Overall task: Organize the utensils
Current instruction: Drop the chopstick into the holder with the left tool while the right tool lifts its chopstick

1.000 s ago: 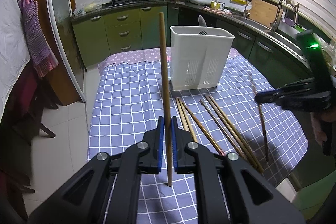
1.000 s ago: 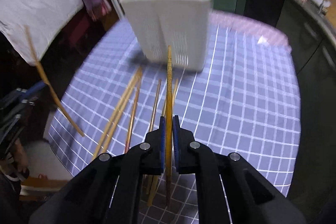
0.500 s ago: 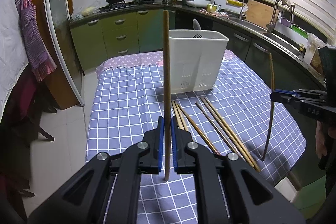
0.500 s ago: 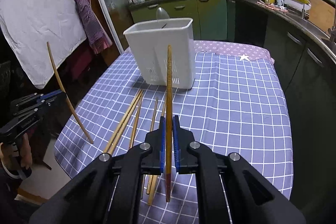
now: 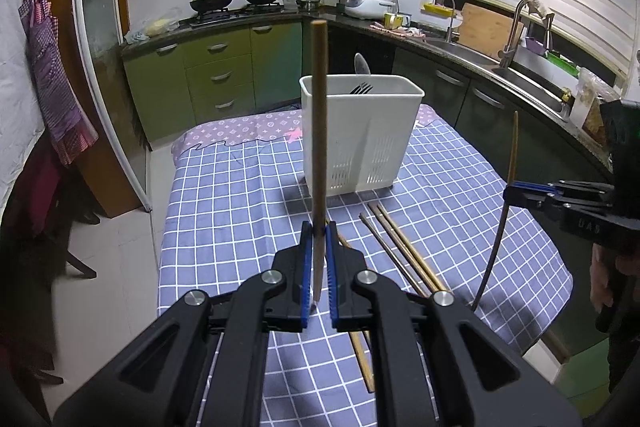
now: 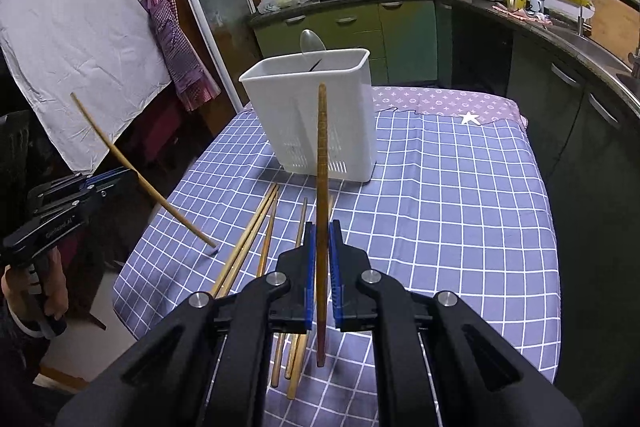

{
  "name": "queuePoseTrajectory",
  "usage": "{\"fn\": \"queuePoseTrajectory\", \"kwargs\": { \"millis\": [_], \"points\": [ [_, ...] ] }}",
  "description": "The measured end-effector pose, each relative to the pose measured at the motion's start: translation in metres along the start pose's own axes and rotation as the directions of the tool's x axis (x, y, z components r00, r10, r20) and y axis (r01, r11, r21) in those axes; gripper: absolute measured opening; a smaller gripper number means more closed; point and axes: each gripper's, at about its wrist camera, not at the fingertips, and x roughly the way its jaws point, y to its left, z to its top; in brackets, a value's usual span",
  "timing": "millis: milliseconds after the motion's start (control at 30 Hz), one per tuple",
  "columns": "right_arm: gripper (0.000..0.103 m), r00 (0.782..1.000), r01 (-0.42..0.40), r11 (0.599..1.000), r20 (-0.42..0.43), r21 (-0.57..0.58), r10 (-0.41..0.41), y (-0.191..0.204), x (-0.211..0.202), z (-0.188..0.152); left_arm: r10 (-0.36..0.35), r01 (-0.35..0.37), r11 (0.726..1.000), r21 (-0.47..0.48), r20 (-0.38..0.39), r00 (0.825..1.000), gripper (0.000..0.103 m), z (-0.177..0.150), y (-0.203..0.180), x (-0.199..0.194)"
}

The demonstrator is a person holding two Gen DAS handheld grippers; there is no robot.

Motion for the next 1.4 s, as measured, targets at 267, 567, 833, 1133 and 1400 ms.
{"fn": "queuePoseTrajectory", "kwargs": {
  "millis": [267,567,833,1133,1400],
  "points": [
    [0.007,1.000,-0.010,1.000,-0.009,-0.016,0.010,0.003,0.001,0.004,-0.014,0.015,1.000,0.006,-0.003,1.000,0.007,0.006,-0.001,0.003],
    [0.007,1.000,-0.008,1.000,-0.015,-0.019,0.008,0.002,0.003,0.004,-0.042,0.042,0.999,0.017,0.004,0.999,0.007,0.028,-0.002,-0.001],
    [0.007,1.000,-0.012,1.000,-0.014,-0.016,0.011,-0.001,0.002,0.003,-0.079,0.078,0.996,0.053,0.022,0.997,0.007,0.075,-0.012,-0.012],
    [0.007,1.000,-0.020,1.000,-0.010,0.006,0.020,-0.011,0.000,0.003,-0.074,0.067,0.995,0.070,0.092,0.993,0.007,0.137,-0.019,-0.024],
    [0.007,1.000,-0.029,0.999,-0.005,0.015,0.030,-0.017,-0.004,0.001,-0.068,0.056,0.996,0.076,0.177,0.982,0.007,0.190,-0.030,-0.026]
  ]
}}
